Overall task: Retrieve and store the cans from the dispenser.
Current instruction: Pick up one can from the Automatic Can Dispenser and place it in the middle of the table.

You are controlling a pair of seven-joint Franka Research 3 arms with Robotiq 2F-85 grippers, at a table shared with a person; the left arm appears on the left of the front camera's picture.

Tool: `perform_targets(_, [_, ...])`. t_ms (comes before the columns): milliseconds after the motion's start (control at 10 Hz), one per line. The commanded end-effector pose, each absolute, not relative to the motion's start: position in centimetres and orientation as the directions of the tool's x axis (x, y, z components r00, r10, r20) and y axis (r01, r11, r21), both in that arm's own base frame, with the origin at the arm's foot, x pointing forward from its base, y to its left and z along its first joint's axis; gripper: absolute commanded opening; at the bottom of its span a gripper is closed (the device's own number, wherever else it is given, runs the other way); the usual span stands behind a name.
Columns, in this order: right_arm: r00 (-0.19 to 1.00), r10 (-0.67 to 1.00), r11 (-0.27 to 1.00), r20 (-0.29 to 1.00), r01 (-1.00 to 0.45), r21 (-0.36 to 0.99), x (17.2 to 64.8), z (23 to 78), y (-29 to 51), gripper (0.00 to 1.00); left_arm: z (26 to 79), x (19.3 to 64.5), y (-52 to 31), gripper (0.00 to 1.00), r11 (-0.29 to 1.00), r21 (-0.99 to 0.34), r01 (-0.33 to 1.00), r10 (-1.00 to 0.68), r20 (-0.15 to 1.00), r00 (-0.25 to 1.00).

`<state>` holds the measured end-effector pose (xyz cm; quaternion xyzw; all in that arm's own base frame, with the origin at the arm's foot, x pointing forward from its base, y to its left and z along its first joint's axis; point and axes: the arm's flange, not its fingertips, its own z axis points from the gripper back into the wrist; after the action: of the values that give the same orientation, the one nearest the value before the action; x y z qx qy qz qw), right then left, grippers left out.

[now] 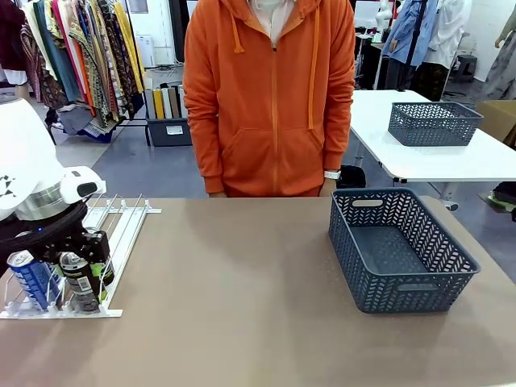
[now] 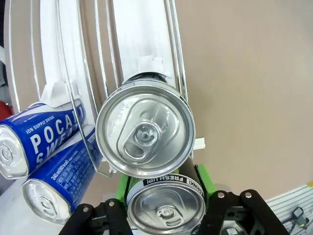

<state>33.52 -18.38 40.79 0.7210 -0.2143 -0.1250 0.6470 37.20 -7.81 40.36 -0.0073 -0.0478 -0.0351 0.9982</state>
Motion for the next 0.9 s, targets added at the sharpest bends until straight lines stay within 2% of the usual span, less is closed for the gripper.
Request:
perform_targets(0, [0.883,-0.456,-0.063,0.110,-0.155,0.986,33.5,41.0,-18.6,1.00,41.2,37.2,-7.9,0.00,0.999,0.019,0.045,-0.047,0.134,0.990])
perform_targets(300, [0.883,-0.456,-0.063,0.110,-0.155,0.986,33.5,41.0,-18.6,1.00,48.5,34.6,-6.5,0.00,0.998,-0.015,0.068,-0.062,0.229,0.971])
perform_targets(500, [0.883,-0.456,-0.063,0.110,-0.155,0.986,33.5,41.0,-18.6,1.00,53.9,31.6,-4.5,0.00,0.971,-0.088,0.223,-0.186,0.313,0.931])
perform_targets(800, [0.883,-0.456,-0.063,0.110,-0.155,0.986,33.5,41.0,-18.6,1.00,57.9,26.8,0.7,0.00,0.938,-0.201,0.283,-0.157,0.482,0.862])
